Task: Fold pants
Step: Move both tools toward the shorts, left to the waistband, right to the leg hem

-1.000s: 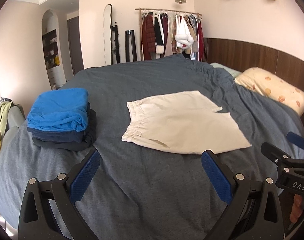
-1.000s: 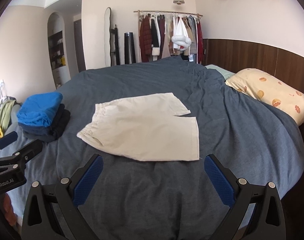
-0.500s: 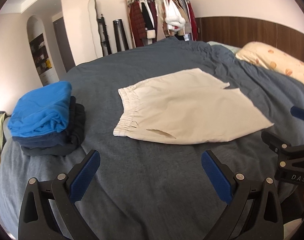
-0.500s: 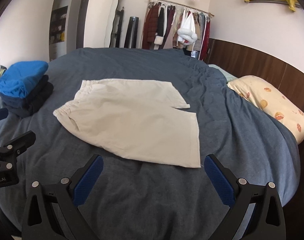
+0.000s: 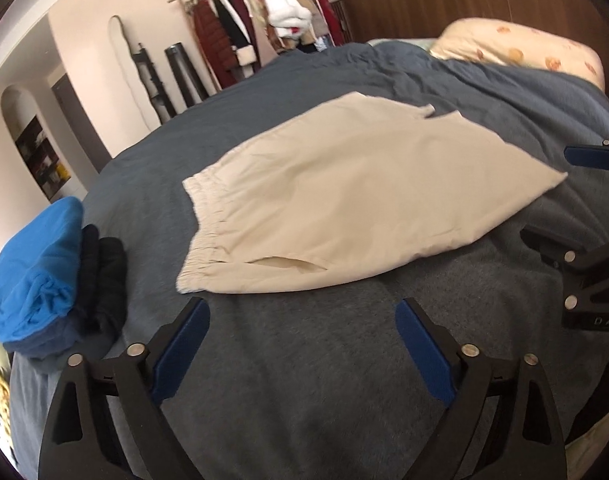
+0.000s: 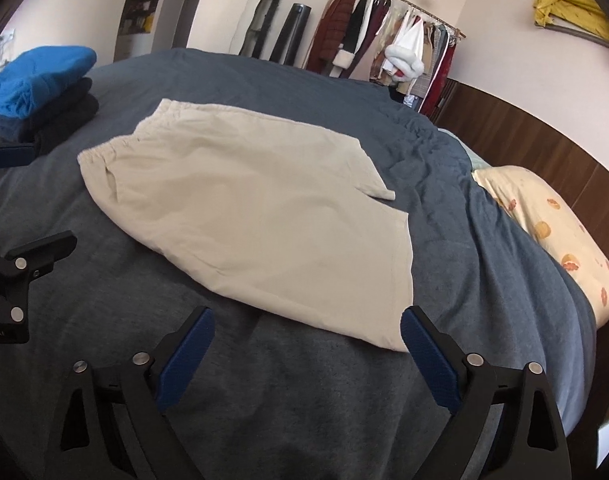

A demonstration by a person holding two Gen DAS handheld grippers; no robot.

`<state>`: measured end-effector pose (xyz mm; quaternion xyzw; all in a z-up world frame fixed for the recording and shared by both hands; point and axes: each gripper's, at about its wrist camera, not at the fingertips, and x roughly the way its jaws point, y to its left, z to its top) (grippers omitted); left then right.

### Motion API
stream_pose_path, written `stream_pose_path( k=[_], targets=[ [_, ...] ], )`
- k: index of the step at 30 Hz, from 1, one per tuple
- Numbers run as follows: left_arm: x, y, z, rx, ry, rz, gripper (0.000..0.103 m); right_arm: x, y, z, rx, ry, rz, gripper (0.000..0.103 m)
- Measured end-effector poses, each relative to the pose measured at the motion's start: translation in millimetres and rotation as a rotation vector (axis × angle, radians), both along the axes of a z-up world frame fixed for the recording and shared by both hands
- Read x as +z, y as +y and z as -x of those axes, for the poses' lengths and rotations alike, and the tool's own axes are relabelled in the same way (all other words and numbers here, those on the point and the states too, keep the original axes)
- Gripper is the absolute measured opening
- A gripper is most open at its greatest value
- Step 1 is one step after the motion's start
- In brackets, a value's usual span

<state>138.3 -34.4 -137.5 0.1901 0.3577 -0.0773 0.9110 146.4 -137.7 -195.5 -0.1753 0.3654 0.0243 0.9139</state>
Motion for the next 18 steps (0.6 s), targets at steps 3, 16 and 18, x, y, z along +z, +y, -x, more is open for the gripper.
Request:
stream_pose_path(
  k=[3, 16, 18],
  targets=[
    [-7.2, -4.9, -9.1, -0.010, 0.017, -0.012, 0.093, -8.9, -6.5, -6.1, -0.022, 0.016, -0.001, 0.089],
    [-33.4, -18.2, -44.7, -0.021, 0.095, -0.028, 0.089, -31.8, -23.1, -30.1, -0.056, 0.092, -0.016, 0.078],
    [-34.4, -18.7, -48.0, -0.022, 0.093, -0.027, 0.089, -33.0, -24.7, -32.7, -0.061, 0.099, -0.016, 0.078]
  ],
)
